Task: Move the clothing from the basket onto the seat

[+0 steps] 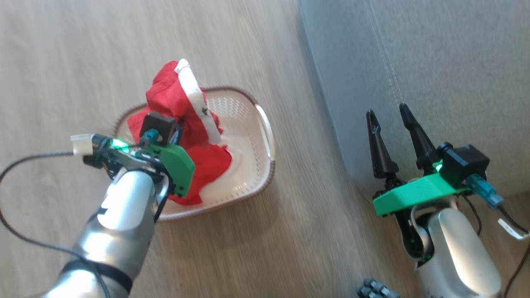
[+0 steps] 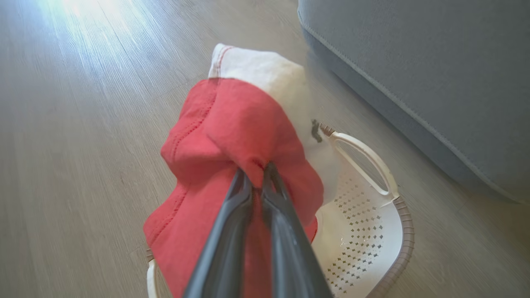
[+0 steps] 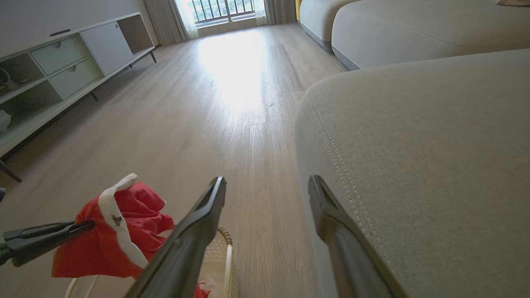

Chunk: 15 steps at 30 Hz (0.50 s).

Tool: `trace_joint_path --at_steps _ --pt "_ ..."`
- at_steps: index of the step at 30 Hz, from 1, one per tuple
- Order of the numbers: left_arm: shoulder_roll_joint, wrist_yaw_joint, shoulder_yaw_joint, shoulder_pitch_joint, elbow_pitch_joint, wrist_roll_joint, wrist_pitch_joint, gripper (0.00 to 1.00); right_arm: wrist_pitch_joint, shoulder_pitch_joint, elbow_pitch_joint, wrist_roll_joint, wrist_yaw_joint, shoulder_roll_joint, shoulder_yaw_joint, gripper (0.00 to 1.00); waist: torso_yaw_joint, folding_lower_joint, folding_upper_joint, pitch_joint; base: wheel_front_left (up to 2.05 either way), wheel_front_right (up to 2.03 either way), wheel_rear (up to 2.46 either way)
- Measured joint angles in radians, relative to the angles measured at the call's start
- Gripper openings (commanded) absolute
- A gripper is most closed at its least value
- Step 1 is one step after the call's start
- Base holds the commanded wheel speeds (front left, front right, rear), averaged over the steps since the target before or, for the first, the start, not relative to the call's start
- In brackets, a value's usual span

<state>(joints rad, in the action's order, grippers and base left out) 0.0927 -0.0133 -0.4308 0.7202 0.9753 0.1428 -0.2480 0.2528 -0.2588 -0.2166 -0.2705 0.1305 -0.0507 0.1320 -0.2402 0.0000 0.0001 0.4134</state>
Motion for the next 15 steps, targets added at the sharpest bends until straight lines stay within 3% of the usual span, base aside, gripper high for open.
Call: trace_joint_path --at_steps 15 --pt "-0.026 -0.02 0.097 -0.293 -0.442 0.025 0.0 0.0 0.0 0.119 -0.032 0.037 0.0 0.0 -0.011 1.0 0.095 -0.0001 0.0 -0.267 0.0 0.0 0.0"
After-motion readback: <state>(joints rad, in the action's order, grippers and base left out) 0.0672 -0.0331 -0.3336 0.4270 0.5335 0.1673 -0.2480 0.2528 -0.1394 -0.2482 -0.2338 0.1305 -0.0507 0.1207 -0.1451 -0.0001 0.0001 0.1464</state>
